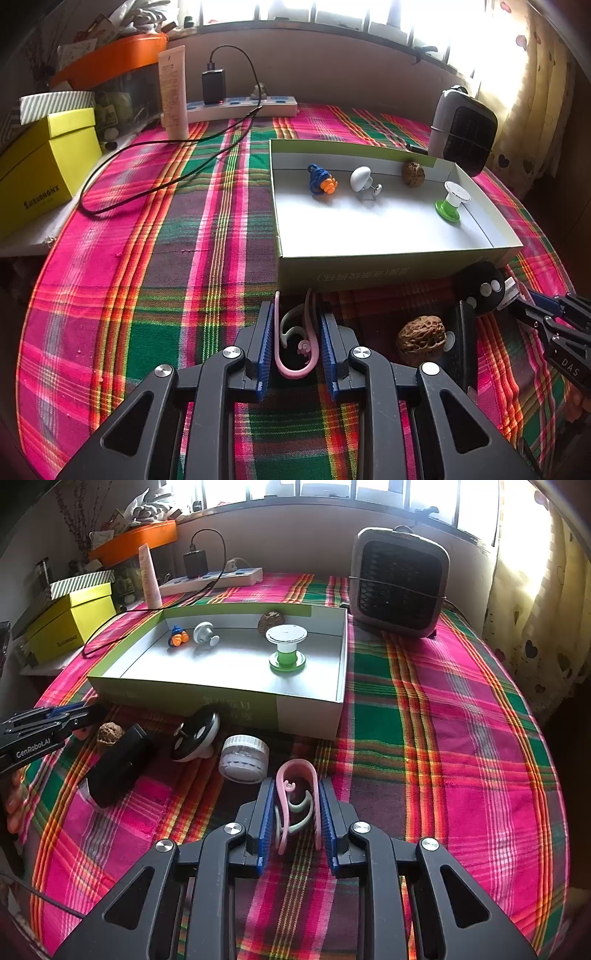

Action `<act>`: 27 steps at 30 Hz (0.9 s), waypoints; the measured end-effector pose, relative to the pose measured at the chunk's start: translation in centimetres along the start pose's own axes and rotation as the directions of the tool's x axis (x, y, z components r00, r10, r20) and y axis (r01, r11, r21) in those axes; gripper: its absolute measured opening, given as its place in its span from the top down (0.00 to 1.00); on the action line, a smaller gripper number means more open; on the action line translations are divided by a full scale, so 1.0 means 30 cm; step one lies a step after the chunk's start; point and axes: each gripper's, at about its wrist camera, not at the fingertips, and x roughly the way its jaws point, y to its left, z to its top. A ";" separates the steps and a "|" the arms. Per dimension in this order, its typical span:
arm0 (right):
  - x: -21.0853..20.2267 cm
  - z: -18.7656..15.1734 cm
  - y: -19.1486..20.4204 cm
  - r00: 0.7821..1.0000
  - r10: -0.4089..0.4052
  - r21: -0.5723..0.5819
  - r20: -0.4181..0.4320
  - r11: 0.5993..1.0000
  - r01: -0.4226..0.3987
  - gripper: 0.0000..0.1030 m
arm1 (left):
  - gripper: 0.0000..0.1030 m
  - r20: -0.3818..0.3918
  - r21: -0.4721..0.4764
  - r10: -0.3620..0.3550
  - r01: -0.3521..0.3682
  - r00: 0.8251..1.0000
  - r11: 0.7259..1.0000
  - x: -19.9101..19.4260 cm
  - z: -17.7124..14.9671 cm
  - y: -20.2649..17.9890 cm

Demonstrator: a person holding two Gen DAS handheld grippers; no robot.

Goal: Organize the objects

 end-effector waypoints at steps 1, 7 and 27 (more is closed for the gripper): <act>0.000 0.000 0.000 1.000 0.001 -0.001 0.000 1.000 -0.001 0.76 | 0.79 -0.001 0.000 -0.001 0.001 1.000 1.000 0.000 0.000 -0.001; -0.003 -0.002 0.000 1.000 0.001 0.010 0.001 1.000 -0.001 0.76 | 0.79 -0.004 -0.005 -0.008 0.007 1.000 1.000 -0.002 -0.001 -0.002; -0.042 -0.005 0.011 0.999 0.012 0.032 0.033 0.999 -0.013 0.77 | 0.79 0.015 -0.004 -0.031 0.031 0.999 0.999 -0.052 -0.005 -0.016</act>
